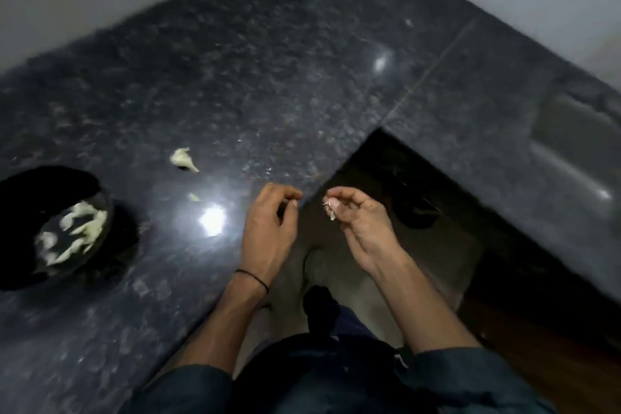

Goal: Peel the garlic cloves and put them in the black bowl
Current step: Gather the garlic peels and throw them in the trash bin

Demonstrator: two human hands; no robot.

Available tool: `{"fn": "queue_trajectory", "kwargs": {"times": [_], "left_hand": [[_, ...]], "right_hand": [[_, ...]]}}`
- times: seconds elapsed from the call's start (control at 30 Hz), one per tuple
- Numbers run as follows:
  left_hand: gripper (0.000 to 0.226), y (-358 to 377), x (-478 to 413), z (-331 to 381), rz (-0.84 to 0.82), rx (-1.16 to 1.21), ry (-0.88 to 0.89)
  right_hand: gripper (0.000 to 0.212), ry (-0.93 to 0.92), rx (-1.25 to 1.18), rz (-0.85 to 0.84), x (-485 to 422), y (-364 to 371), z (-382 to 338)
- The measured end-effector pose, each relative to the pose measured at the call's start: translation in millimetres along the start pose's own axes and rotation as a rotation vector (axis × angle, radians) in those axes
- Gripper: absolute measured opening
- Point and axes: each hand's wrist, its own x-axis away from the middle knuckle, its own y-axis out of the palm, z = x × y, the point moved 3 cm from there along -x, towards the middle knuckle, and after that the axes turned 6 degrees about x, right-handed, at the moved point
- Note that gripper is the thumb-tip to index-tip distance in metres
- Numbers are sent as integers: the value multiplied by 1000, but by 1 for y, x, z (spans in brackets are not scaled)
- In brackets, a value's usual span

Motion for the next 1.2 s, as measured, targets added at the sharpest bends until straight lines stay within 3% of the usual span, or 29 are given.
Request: {"fn": "queue_trajectory", "kwargs": {"times": [0.37,0.73,0.93,1.2], "left_hand": [[15,198,102,97,-761,18,274],[23,384,277,134,-1211,-98,112],[22,453,321,86,-1326,-215,62],[25,542,348,-48,-1388,-323,-119]], "right_hand": [[22,-66,-338,573,143,-245,53],[24,15,-465,877,276,-459,163],[24,126,-465,957,275,-529,247],[18,261,-574,1002,210,-589,377]]}}
